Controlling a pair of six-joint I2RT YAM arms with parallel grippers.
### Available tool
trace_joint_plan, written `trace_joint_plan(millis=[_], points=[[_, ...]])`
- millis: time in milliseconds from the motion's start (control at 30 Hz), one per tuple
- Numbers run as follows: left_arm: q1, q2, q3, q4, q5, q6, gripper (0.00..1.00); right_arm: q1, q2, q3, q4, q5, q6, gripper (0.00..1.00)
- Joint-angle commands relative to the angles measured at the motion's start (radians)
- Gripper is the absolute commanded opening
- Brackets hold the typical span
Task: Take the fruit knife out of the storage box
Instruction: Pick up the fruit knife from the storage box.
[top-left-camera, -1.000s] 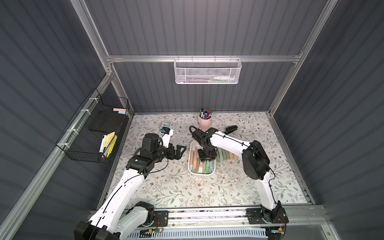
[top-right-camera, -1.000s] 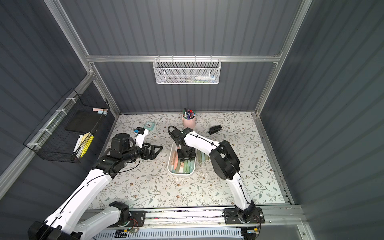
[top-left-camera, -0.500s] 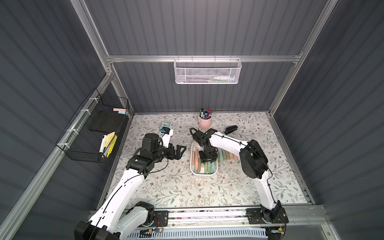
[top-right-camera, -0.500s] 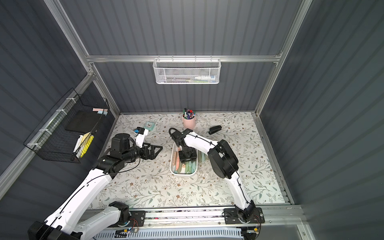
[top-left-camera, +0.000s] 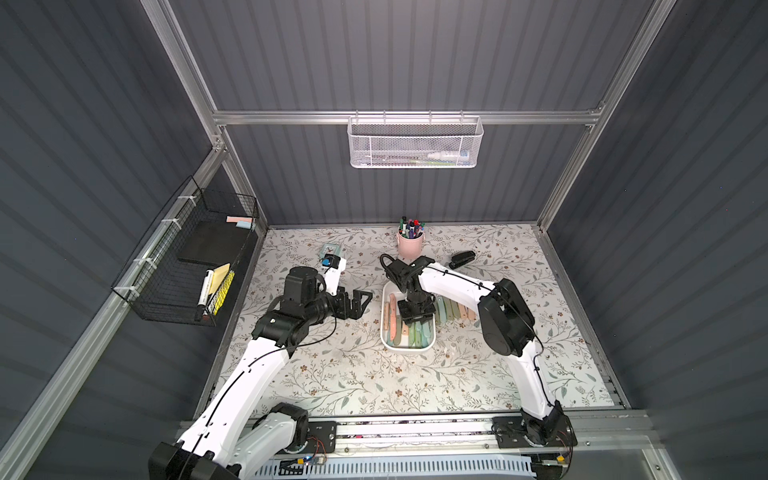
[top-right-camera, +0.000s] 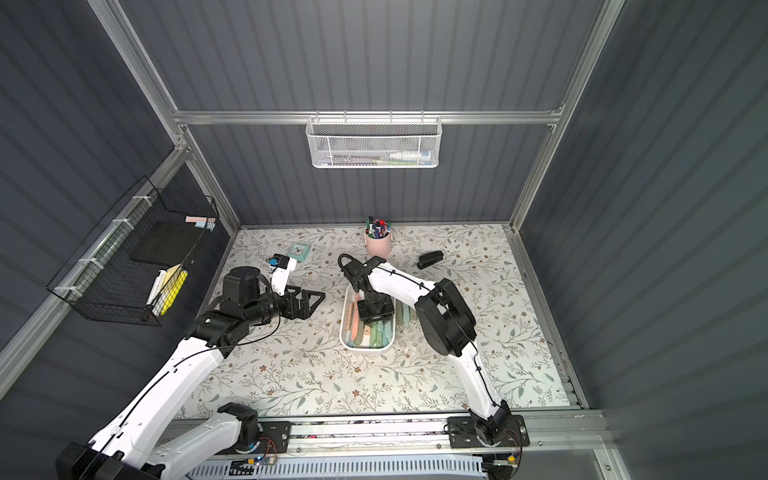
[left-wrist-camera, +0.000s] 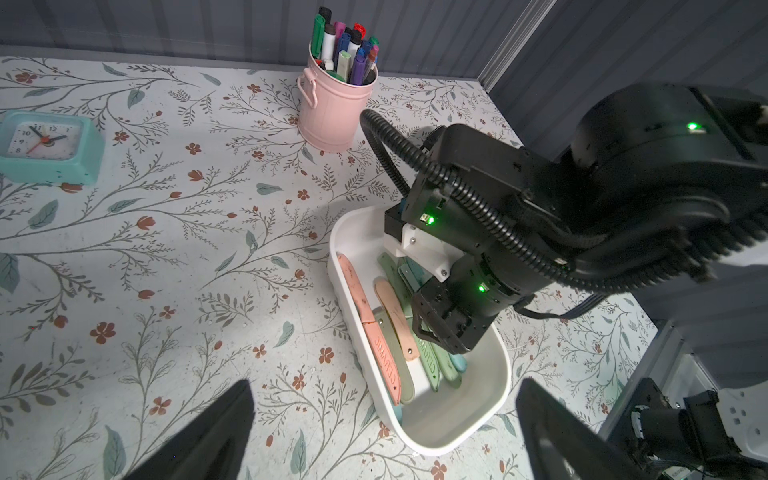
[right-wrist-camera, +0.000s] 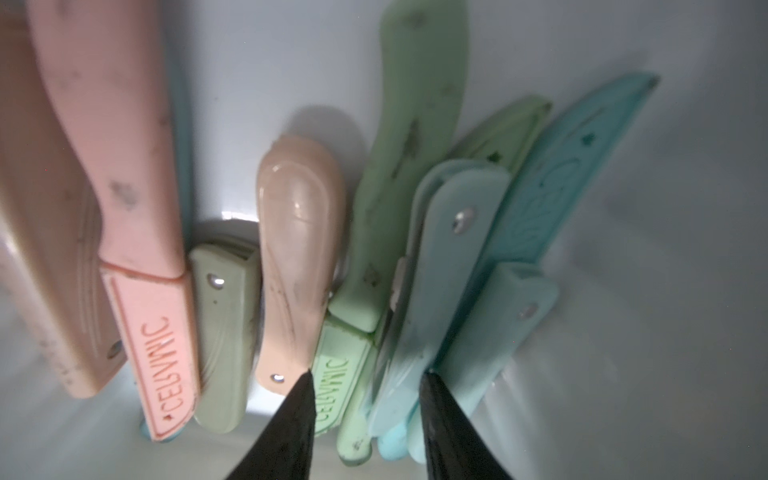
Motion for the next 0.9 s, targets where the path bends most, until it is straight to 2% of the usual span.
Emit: trace_joint_plan(millis=[0, 233, 333, 467, 867], points=[[0.004, -0.021, -0.006, -0.014, -0.013, 0.012, 0.99, -0.009, 0.035, 0.017, -0.039, 0.116, 0.011, 0.45], [0.004, -0.018, -0.006, -0.014, -0.013, 0.012, 0.99, -0.011, 0.043, 0.026, -0.034, 0.137, -0.001, 0.45], [0.004, -0.020, -0.005, -0.014, -0.014, 0.012, 0.99, -0.013, 0.043, 0.021, -0.020, 0.115, 0.000, 0.40], [0.004, -0.020, -0.006, -0.014, -0.015, 0.012, 0.99, -0.015, 0.043, 0.017, -0.005, 0.102, -0.003, 0.29], [0.004, -0.016, -0.006, -0.014, -0.014, 0.012, 0.99, -0.017, -0.026, -0.023, 0.059, 0.094, -0.006, 0.22]])
